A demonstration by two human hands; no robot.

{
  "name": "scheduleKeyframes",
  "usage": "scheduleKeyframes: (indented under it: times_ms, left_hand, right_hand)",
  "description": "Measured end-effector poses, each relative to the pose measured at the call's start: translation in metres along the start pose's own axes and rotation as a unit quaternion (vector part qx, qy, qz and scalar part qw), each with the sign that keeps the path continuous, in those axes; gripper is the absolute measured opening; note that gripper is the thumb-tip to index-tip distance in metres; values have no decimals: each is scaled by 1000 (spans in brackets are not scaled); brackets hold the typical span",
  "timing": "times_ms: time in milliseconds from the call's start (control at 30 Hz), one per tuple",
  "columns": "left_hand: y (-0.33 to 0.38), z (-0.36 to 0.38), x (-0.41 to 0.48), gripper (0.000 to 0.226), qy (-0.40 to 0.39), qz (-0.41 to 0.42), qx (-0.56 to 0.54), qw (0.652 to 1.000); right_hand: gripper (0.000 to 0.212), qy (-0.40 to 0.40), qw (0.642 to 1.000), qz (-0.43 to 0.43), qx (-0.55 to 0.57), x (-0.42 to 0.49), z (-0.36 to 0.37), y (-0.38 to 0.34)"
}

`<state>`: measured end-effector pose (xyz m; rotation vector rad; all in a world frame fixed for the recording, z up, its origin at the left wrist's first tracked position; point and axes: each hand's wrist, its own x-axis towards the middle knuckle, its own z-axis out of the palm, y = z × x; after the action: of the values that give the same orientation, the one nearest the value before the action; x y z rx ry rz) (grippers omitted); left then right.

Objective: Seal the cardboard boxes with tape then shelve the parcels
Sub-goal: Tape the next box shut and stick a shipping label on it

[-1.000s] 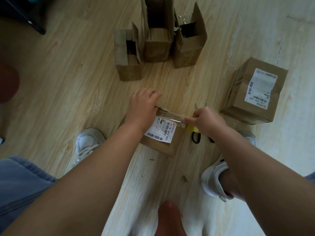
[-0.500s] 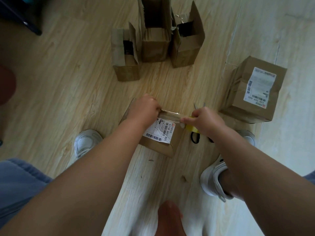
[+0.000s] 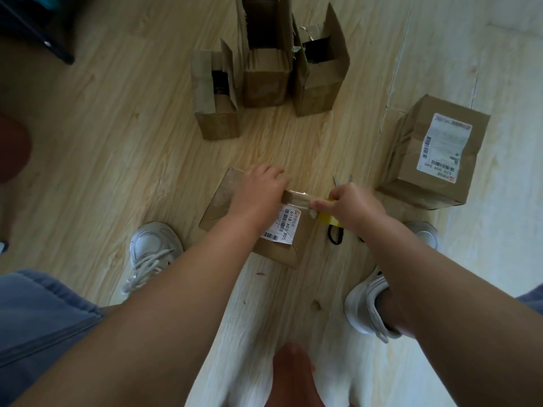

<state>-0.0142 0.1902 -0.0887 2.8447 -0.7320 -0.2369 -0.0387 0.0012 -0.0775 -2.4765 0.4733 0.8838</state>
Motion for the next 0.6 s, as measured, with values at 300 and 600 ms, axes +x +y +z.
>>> scheduleKeyframes:
  times_ms: [300,600]
  left_hand:
    - [17,34,-33,53,-112,-75,-53,989]
    - [16,44,-39,52,-86,-91,-30,992]
  right_hand:
    - [41,-80,988,12,131,-6,-23,17]
    - [36,-53,998,-31,13,4,-3,13]
